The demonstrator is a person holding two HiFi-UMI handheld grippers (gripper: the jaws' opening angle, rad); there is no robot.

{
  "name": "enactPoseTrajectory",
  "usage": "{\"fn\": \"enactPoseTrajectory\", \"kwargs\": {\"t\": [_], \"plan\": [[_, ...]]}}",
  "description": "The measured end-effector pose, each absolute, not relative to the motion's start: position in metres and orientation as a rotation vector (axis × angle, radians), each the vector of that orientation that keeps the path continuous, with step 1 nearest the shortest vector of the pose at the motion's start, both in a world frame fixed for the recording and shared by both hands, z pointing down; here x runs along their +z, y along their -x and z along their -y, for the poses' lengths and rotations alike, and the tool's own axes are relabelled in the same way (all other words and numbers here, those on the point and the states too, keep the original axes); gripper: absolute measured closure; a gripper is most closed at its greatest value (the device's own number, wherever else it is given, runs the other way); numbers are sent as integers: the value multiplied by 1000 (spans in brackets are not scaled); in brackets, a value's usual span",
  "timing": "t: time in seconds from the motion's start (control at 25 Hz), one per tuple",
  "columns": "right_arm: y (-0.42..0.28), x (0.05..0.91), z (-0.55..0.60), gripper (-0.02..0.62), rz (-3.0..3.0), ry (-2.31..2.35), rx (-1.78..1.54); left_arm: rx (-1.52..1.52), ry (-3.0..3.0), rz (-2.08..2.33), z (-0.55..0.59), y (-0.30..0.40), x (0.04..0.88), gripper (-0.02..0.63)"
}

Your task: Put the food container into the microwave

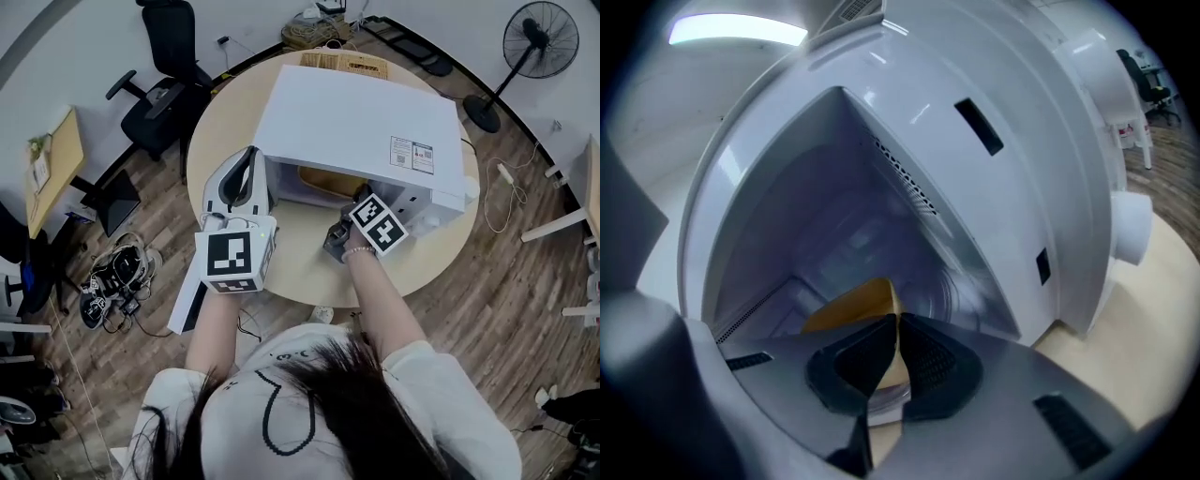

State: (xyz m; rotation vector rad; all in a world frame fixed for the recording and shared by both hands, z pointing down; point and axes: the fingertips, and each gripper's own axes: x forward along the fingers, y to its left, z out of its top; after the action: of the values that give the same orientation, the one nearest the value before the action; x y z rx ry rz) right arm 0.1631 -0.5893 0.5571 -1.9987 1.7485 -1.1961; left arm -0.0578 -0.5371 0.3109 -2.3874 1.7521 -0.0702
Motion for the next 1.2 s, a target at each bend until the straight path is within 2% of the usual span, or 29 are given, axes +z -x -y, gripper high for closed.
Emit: {"fn": "enactPoseTrajectory", "kwargs": {"t": [0.72,0.88,1.2], "plan": [[-159,546,604,552,-1757,1964,-1090,-80,2334,-1812,539,69,308,595],[-158,538,598,486,-1807,1969,-1062,-76,2353,-1788,537,64,306,595],[-153,514,574,482,-1905,1965,-985,-59,2398,-1721,524,57,308,595]]}}
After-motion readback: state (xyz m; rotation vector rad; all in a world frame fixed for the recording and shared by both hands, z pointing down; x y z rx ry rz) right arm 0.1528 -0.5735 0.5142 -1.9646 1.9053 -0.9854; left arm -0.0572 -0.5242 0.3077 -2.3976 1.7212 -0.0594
